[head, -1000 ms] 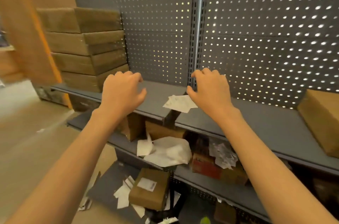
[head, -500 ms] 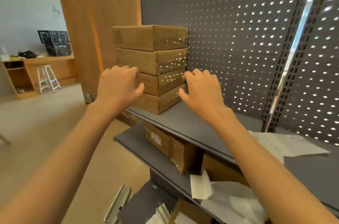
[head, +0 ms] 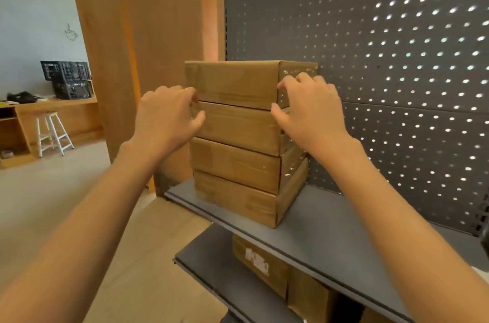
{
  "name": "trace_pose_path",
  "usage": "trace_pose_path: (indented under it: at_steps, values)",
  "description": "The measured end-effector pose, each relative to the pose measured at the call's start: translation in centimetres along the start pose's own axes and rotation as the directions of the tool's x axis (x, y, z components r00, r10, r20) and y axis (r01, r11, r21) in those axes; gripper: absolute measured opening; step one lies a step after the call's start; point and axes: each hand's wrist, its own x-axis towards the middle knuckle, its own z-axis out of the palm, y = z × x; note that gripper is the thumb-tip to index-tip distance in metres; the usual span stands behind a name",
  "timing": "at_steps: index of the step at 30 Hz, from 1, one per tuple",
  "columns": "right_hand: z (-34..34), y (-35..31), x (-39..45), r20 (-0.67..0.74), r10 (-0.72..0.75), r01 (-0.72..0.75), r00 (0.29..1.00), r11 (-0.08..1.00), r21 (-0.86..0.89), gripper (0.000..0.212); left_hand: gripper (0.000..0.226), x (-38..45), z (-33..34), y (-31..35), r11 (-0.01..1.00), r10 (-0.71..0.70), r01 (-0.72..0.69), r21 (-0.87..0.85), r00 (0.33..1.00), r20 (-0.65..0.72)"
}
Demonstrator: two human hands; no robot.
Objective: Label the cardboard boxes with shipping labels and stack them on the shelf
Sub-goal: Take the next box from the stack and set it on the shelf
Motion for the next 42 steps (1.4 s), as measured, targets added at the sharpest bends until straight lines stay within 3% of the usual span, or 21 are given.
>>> trace_pose_path:
  at_steps: [9,15,19,22,25,28,32,34,37,42]
  values:
    - [2.3,-3.5,2.8,-0.179,0.157,-0.185,0.971,0.970,-0.156,0.038,0.031,6.2,5.3,-5.0,0.968,0.148,-0.175,-0.180,0.977,-0.152]
    - [3.2,-6.6,4.1,-0.215,0.312,-0.359,0.926,0.902,-0.240,0.046,0.033,8.9,7.4,-8.3,0.898,0.248,-0.315,-0.308,0.939,-0.237]
    - [3.6,-7.7,4.8,-0.216,0.377,-0.423,0.901,0.873,-0.243,0.052,0.036,9.9,8.4,-9.4,0.835,0.159,-0.269,-0.480,0.953,-0.257]
    - [3.7,-7.7,5.7,-0.237,0.492,-0.499,0.838,0.866,0.031,0.068,0.052,10.8,10.2,-9.3,0.677,0.023,-0.088,-0.730,0.995,-0.098]
    - [3.9,-7.6,6.9,-0.142,0.657,-0.583,0.740,0.732,0.351,0.082,0.069,11.7,11.8,-9.0,0.336,-0.049,0.218,-0.916,0.976,0.214]
    - [4.4,-7.2,8.0,-0.056,0.784,-0.644,0.618,0.546,0.537,0.088,0.066,12.4,12.4,-8.0,0.040,-0.060,0.431,-0.901,0.902,0.429]
    - [4.7,-6.7,9.1,0.077,0.865,-0.671,0.496,0.326,0.666,0.088,0.070,13.0,12.7,-7.4,-0.240,-0.009,0.573,-0.784,0.806,0.592]
    - [4.8,-6.6,9.4,0.142,0.873,-0.680,0.467,0.251,0.689,0.088,0.063,13.0,12.7,-7.3,-0.297,0.030,0.609,-0.735,0.776,0.631]
    - [5.1,-6.5,9.7,0.211,0.868,-0.685,0.450,0.183,0.705,0.087,0.060,13.1,12.6,-7.2,-0.298,0.052,0.629,-0.718,0.762,0.646]
    - [5.5,-6.2,9.8,0.204,0.877,-0.706,0.436,0.192,0.682,0.086,0.040,12.9,12.3,-7.2,-0.274,0.068,0.626,-0.731,0.770,0.634]
